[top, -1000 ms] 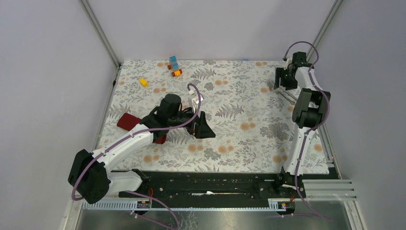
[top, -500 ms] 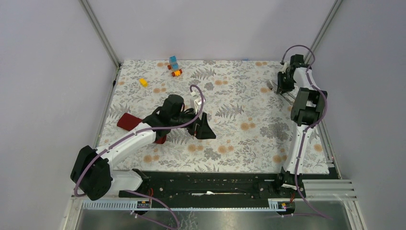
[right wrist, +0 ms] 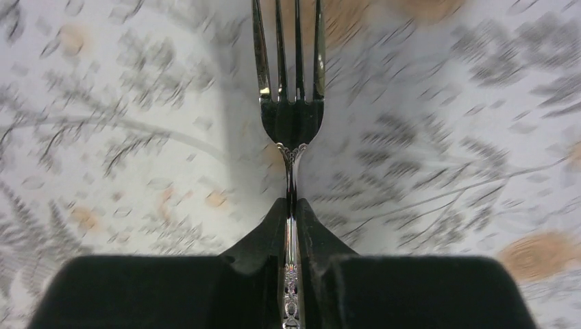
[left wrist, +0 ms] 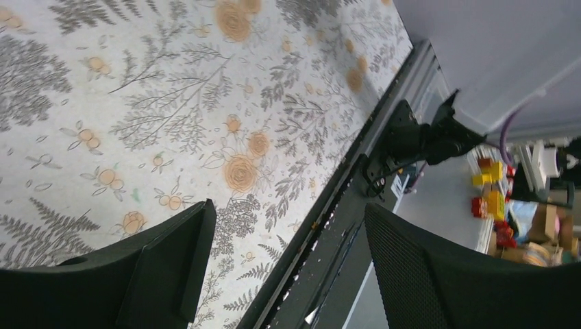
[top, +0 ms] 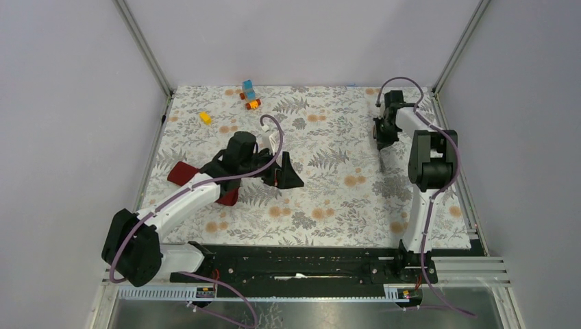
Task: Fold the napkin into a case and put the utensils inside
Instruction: Pass from the right arm to the left
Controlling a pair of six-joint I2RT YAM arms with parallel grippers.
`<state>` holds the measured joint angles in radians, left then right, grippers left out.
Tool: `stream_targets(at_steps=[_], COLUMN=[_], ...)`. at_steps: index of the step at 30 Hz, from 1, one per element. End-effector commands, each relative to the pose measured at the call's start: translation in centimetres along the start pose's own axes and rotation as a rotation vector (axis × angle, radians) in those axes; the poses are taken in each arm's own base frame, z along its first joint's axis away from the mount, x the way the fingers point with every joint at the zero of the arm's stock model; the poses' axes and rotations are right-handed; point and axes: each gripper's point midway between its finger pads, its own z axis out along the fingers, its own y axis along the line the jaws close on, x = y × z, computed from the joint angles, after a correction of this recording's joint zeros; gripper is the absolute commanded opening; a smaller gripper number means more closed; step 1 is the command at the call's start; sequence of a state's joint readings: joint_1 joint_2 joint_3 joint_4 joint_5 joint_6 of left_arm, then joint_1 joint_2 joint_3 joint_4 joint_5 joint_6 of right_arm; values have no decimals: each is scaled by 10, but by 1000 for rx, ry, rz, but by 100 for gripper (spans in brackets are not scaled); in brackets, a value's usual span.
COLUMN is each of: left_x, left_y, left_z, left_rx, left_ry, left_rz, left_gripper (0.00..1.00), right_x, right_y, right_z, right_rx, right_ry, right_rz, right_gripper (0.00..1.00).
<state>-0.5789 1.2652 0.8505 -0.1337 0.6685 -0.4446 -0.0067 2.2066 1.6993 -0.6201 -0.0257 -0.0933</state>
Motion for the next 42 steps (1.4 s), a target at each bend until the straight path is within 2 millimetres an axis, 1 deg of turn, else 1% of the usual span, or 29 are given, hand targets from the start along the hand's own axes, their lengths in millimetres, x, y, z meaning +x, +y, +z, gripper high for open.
stream_targets(at_steps=[1,4,6,9,11,14,15,16,17,18,19,21,24,27,29,31,34,35,37,39,42], left_x=[-11,-1,10,22,27,33,33,31,28,17,13,1,-15,-26,-27,-30,-22,-20,-16,-16,-19], left_y=[35,59,70,84,89,92,88,86,83,79,79,76,70,62,58,49,49,50,55,53,47], left_z=[-1,4,10,18,24,35,39,43,47,51,52,54,50,50,48,43,39,39,39,39,43], left_rx=[-169,-213,-230,-276,-284,-266,-225,-187,-143,-86,-65,-13,46,90,108,131,122,116,94,94,101], left_ry=[-72,-59,-42,-25,-14,4,9,0,-18,-64,-88,-152,-245,-263,-262,-269,-272,-274,-282,-293,-297], left_rz=[-167,-365,-466,-585,-658,-764,-788,-810,-819,-790,-774,-704,-587,-485,-422,-358,-359,-371,-397,-402,-401], left_gripper=[85,85,85,85,85,83,82,79,74,69,67,66,65,61,61,65,67,66,64,63,55], right_x=[37,56,68,83,95,103,103,106,108,111,113,117,126,136,141,143,148,149,154,158,162], right_y=[53,91,119,155,171,191,201,209,215,221,226,234,249,261,268,272,282,287,294,301,308], right_z=[-9,-16,-24,-40,-49,-65,-74,-79,-83,-86,-90,-97,-110,-123,-131,-139,-154,-161,-169,-175,-182], right_rx=[-100,-130,-168,-215,-240,-308,-355,-389,-405,-417,-432,-462,-521,-558,-582,-600,-653,-677,-715,-741,-761], right_ry=[32,17,11,-16,-45,-93,-119,-132,-145,-148,-152,-161,-157,-160,-163,-171,-194,-209,-211,-211,-214], right_rz=[92,73,42,0,-10,-27,-38,-53,-65,-76,-84,-92,-116,-154,-175,-183,-194,-200,-210,-228,-249], right_gripper=[0,0,0,0,0,0,0,0,0,0,0,0,0,0,0,0,0,0,0,0,0])
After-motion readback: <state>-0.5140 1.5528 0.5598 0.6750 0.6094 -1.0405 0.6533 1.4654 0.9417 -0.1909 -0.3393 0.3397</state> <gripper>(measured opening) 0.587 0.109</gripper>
